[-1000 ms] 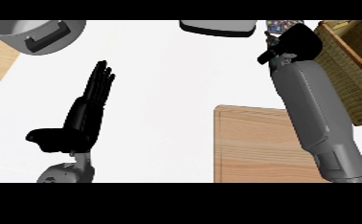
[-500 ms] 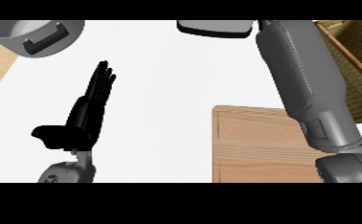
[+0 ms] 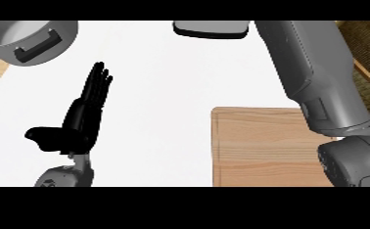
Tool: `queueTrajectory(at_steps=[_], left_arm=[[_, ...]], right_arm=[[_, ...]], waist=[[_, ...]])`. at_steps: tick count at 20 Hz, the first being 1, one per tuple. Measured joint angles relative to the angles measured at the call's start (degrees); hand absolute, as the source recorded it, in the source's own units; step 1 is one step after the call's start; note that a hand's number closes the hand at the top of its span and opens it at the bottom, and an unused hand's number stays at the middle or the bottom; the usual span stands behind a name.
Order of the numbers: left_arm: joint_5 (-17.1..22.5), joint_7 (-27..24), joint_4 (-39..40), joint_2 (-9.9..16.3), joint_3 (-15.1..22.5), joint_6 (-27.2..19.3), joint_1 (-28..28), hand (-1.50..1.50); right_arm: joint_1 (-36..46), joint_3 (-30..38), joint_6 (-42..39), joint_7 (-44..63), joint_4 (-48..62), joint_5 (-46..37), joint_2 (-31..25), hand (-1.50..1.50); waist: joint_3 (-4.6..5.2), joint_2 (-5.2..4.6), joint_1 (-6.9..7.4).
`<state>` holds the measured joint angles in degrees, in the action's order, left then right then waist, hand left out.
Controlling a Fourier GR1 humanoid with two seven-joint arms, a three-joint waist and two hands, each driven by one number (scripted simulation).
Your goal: Pick the eggplant from the cutting board and place it in the basket
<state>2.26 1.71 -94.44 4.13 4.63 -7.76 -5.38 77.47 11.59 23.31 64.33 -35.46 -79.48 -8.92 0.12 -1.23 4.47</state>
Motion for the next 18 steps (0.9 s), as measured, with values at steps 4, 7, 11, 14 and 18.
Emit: queueTrajectory(at_steps=[4,7,11,14,18], left_arm=[[0.27,0.19,-0.23,0.55,-0.88,0.03,0.52,0.0],[0.52,0.0,-0.65,0.56,-1.21,0.04,1.2,0.0],[0.45,0.43,-1.64,0.58,-1.22,-0.13,2.18,0.0],[0.88,0.32,-2.22,0.86,-1.77,0.13,3.04,0.0],[0.85,-0.97,-2.02,0.77,-2.02,0.28,4.41,0.0]], right_arm=[[2.4,1.51,-0.89,1.91,4.54,-3.61,-1.68,1.5],[2.81,2.32,-1.5,2.58,7.34,-5.75,-2.74,1.5],[2.42,3.85,-1.34,2.51,9.18,-7.21,-4.06,1.5],[1.78,5.32,-0.52,1.57,9.39,-7.47,-5.86,1.5],[0.28,6.58,0.08,1.06,9.02,-8.05,-6.9,1.5]], waist=[[0.02,0.24,-0.83],[-0.01,0.4,-1.44],[-0.05,0.6,-2.13],[-0.07,0.71,-2.53],[-0.07,0.9,-3.13]])
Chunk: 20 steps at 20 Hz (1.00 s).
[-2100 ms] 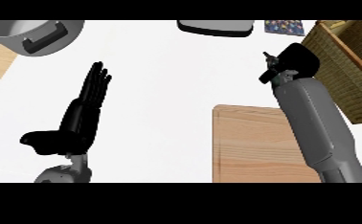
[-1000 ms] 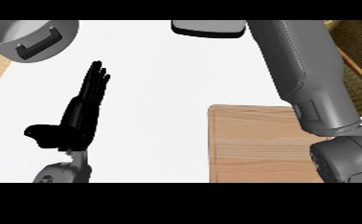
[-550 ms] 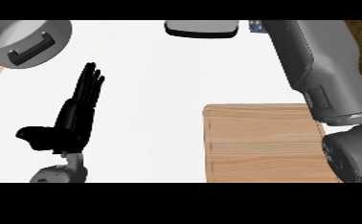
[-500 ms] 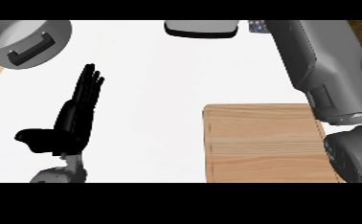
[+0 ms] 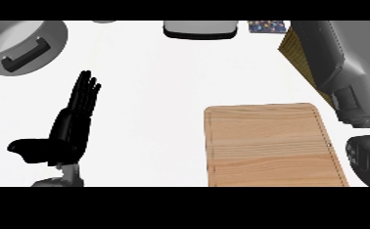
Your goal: Pick the eggplant from the cutting board and place it in the basket
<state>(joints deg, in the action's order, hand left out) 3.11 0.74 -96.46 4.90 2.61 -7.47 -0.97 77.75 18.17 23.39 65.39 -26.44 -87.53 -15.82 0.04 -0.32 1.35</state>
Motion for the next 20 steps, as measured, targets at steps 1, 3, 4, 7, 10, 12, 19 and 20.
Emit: queueTrajectory(at_steps=[1,3,4,7,10,12,19,20], left_arm=[[-0.24,-0.01,0.02,-0.27,0.14,-0.31,0.02,0.0],[-0.71,-0.09,0.1,-0.83,0.59,-0.78,0.36,0.0],[-0.4,-0.42,0.29,-0.42,0.11,-0.35,0.47,0.0],[-0.49,0.07,0.0,-0.6,0.05,-0.58,0.18,0.0],[-0.47,0.83,-0.23,-0.41,-0.15,-0.49,-0.09,0.0],[-1.13,0.96,-0.69,-0.75,0.35,-0.9,0.1,0.0],[-1.14,0.54,-0.74,-0.87,0.27,-0.43,0.84,0.0],[-1.37,0.19,-0.45,-0.98,0.42,-0.41,0.96,0.0]], right_arm=[[-0.57,0.33,0.15,-0.29,-0.03,-0.03,-0.44,1.5],[-1.97,0.53,0.31,-0.54,-0.41,-0.46,-0.54,1.5],[-2.51,0.98,0.43,-0.95,-0.39,-0.28,-1.19,1.5],[-4.53,1.92,0.61,-1.95,-1.07,0.39,-1.96,1.5],[-6.55,2.63,0.12,-2.59,-1.49,1.07,-2.2,1.5],[-7.42,3.16,-0.09,-3.19,-1.25,1.57,-2.9,1.5],[-13.0,4.22,1.04,-5.02,-3.41,3.26,-2.56,1.5],[-13.86,4.53,1.35,-5.53,-4.16,3.91,-2.81,1.5]], waist=[[-0.01,0.02,-0.13],[-0.01,0.13,-0.42],[-0.01,0.11,-0.44],[-0.02,0.19,-0.7],[-0.02,0.25,-0.83],[-0.04,0.21,-0.75],[-0.05,0.25,-0.85],[-0.05,0.26,-0.93]])
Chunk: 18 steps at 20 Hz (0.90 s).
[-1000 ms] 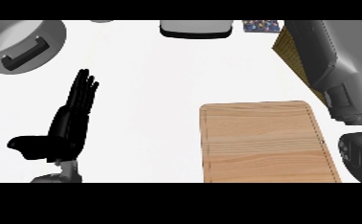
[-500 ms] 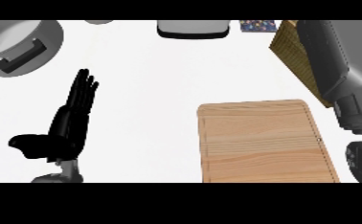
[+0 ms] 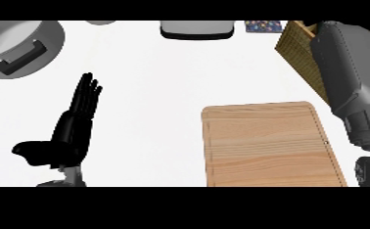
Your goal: Pick the eggplant from the cutting board and place it in the basket
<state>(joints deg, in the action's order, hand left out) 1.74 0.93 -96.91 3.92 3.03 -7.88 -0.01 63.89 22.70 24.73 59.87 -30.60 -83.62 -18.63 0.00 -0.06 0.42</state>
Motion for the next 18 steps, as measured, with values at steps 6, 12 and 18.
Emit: queueTrajectory(at_steps=[6,12,18], left_arm=[[0.87,0.66,-0.47,0.67,-1.36,0.71,-0.02,0.0],[0.83,-0.25,0.65,0.34,-1.56,1.04,-0.1,0.0],[0.89,0.99,0.1,0.66,-2.18,1.21,-1.0,0.0]], right_arm=[[-4.21,0.65,1.41,-1.5,-3.39,2.05,-0.18,1.5],[-8.1,1.69,2.43,-0.89,-6.99,2.45,0.2,-1.5],[-10.72,1.99,2.96,-1.72,-8.5,4.64,0.54,-1.5]], waist=[[0.0,0.03,-0.04],[0.01,0.03,-0.19],[0.06,0.09,-0.08]])
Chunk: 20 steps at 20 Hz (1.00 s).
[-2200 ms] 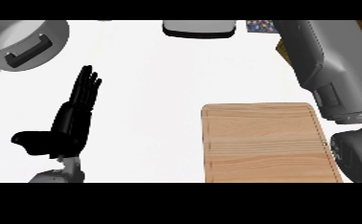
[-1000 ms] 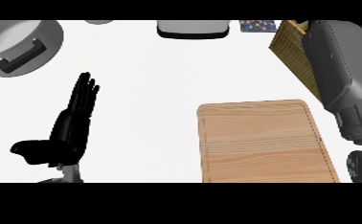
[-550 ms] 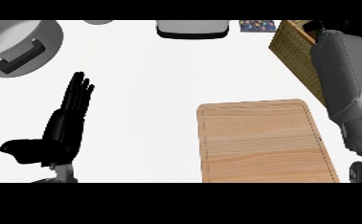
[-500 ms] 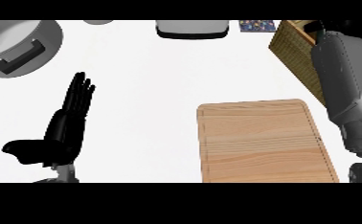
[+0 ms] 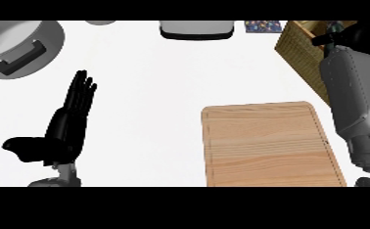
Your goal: Pick the eggplant from the cutting board and place it in the basket
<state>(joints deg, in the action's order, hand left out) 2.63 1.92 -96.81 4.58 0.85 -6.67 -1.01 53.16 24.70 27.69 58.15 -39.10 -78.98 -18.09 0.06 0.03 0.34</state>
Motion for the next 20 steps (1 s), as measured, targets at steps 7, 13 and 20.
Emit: queueTrajectory(at_steps=[7,13,20], left_arm=[[-0.95,0.21,-0.71,-0.61,0.58,-0.43,0.2,0.0],[-0.46,0.4,-0.36,-0.07,-0.2,0.28,-0.4,0.0],[-0.92,-1.31,0.03,-0.87,0.18,0.23,1.84,0.0]], right_arm=[[-2.64,-0.58,4.27,-1.96,-4.22,1.52,-0.38,-1.5],[-1.86,-2.64,5.95,-0.34,-7.74,-3.9,-2.27,-1.5],[-5.94,-3.2,2.65,3.69,-19.75,-10.81,-1.26,-1.5]], waist=[[0.02,0.03,0.01],[-0.03,-0.01,-0.01],[0.0,0.24,-0.62]])
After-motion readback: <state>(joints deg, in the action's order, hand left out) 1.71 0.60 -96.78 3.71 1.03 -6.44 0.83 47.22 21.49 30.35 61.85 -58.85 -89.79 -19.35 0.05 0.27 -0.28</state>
